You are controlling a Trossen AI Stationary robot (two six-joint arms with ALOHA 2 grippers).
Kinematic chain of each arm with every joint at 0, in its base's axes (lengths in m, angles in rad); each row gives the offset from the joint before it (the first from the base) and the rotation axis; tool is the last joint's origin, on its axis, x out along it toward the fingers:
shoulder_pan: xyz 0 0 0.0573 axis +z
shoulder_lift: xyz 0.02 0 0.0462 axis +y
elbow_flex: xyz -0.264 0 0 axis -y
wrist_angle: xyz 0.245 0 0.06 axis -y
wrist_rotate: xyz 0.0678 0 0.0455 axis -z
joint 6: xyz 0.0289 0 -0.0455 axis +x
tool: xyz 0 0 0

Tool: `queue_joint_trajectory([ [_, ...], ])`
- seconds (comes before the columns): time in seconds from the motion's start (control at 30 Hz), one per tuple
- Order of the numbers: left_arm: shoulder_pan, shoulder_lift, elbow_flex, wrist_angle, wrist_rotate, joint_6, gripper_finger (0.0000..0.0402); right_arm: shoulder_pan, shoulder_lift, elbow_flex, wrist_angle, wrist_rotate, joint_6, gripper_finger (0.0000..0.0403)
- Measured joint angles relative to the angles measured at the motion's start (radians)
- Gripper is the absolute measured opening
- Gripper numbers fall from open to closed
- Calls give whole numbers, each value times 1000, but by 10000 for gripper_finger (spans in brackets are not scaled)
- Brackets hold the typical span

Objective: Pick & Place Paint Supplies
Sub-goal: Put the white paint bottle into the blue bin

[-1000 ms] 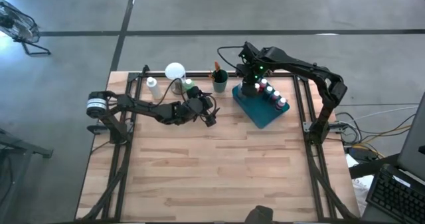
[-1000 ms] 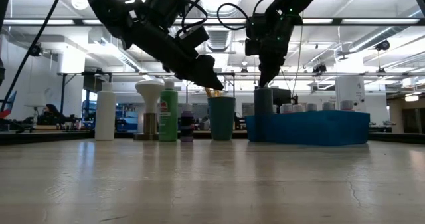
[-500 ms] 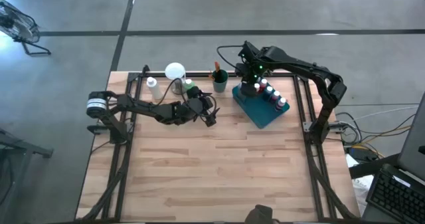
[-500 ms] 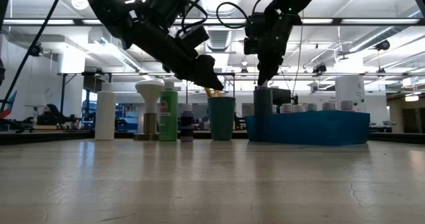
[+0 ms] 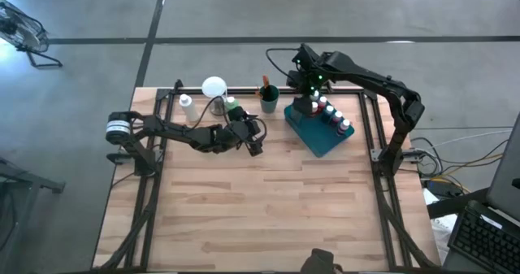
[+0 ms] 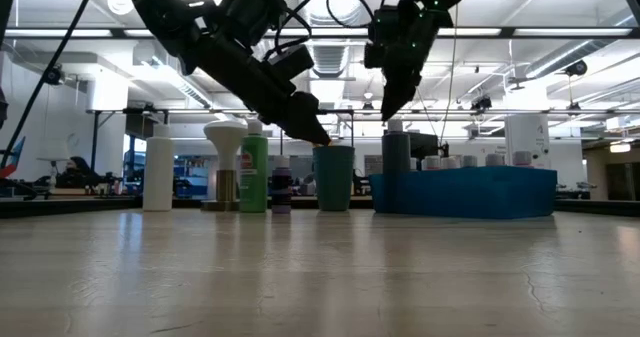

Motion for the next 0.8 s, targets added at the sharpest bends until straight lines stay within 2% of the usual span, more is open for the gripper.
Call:
queue_joint_trajectory([
  [0.1, 0, 0, 0, -9, -2, -23, 369, 0, 0, 51, -28, 5, 0, 294],
  [0.2, 0, -16, 0, -23, -2, -41, 369, 0, -2, 108, -65, 58, 20, 299],
  [0.43, 0, -141, 0, -105, -22, -35, 365, 0, -11, 243, -166, 150, 50, 285],
  [0.8, -1, -395, -4, -365, -177, -96, 365, 3, -13, 409, -317, 153, 114, 241],
])
